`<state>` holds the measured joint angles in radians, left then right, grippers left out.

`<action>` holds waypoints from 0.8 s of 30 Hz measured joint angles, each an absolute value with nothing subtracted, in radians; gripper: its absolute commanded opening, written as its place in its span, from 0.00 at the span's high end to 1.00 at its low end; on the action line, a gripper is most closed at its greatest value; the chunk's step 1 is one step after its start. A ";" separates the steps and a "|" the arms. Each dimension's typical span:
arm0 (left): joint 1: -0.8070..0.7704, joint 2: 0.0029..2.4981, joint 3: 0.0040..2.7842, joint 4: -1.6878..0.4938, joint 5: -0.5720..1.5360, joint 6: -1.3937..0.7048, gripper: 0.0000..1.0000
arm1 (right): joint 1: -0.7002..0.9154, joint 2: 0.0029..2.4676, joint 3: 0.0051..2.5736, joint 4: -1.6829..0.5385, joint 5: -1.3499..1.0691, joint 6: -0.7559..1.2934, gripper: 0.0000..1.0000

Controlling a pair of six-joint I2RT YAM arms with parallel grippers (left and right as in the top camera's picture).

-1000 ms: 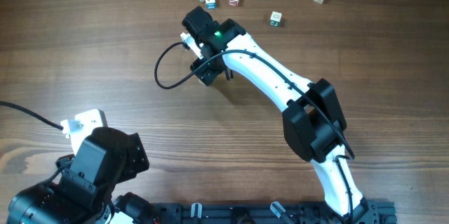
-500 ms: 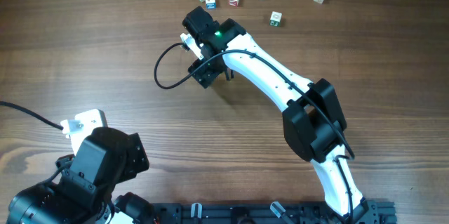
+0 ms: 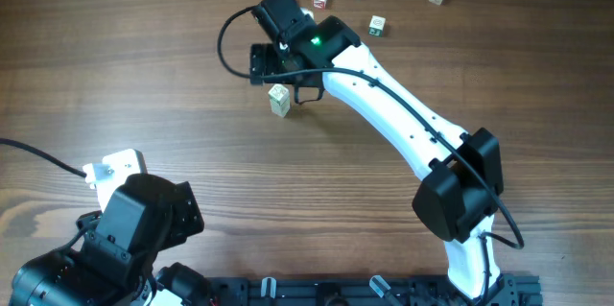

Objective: Form a tower

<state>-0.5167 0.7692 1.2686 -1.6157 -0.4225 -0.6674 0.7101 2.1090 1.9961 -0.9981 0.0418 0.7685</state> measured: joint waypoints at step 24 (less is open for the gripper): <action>-0.517 0.769 1.269 -1.615 -0.422 -0.667 0.00 | 0.440 2.150 1.996 -1.048 -0.093 1.081 0.96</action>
